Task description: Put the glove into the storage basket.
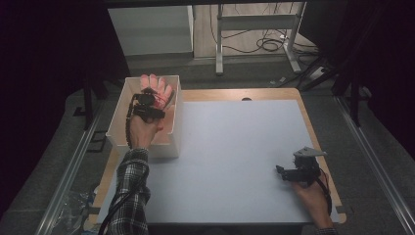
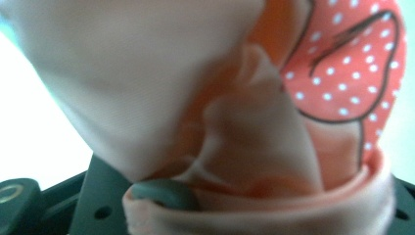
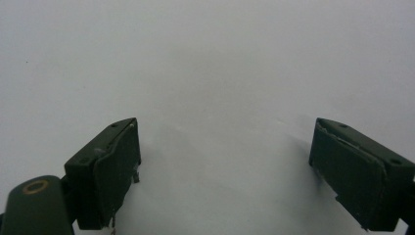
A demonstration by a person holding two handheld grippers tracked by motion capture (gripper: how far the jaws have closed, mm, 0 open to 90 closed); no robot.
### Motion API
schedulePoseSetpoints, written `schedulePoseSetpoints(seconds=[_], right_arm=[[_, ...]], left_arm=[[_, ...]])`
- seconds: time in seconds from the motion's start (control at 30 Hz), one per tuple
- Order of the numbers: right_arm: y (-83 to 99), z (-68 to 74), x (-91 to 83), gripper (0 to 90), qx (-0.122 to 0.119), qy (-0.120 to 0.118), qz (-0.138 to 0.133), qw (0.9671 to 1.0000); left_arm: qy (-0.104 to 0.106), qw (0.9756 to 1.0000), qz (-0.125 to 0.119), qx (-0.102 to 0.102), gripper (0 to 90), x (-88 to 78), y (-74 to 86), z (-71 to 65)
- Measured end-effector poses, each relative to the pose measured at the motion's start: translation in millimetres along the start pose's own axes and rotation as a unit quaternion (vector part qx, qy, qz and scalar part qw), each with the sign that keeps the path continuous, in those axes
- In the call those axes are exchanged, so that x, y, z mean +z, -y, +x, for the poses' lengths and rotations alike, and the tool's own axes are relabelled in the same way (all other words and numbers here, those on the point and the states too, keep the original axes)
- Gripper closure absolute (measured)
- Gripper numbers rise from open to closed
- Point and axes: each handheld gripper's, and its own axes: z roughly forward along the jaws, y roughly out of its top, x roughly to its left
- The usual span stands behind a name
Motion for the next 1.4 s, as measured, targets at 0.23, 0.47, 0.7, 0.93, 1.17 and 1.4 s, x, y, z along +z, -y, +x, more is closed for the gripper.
schedulePoseSetpoints(seconds=[0.23, 0.47, 0.7, 0.93, 1.17, 1.4], right_arm=[[0.0, 0.0, 0.0, 12.0, 0.000, 0.000, 0.000, 1.0000], [0.0, 0.0, 0.0, 12.0, 0.000, 0.000, 0.000, 1.0000], [0.0, 0.0, 0.0, 12.0, 0.000, 0.000, 0.000, 1.0000], [0.1, -0.1, 0.0, 12.0, 0.000, 0.000, 0.000, 1.0000], [0.0, 0.0, 0.0, 12.0, 0.000, 0.000, 0.000, 1.0000], [0.0, 0.0, 0.0, 12.0, 0.000, 0.000, 0.000, 1.0000]], left_arm=[[-0.007, 0.9994, 0.034, 0.000, 43.1, 19.7, 1.3, -3.8], [-0.013, 0.9972, 0.073, 0.002, 41.4, 34.6, 0.3, -9.2], [-0.016, 0.9946, 0.102, 0.009, 37.0, 45.5, -2.3, -15.0], [-0.036, 0.9918, 0.119, 0.029, 21.4, 53.6, -2.1, -19.0], [-0.039, 0.9905, 0.126, 0.037, 10.0, 48.5, -3.3, -19.3], [-0.021, 0.9925, 0.116, 0.033, 6.9, 36.6, -4.1, -15.9]])
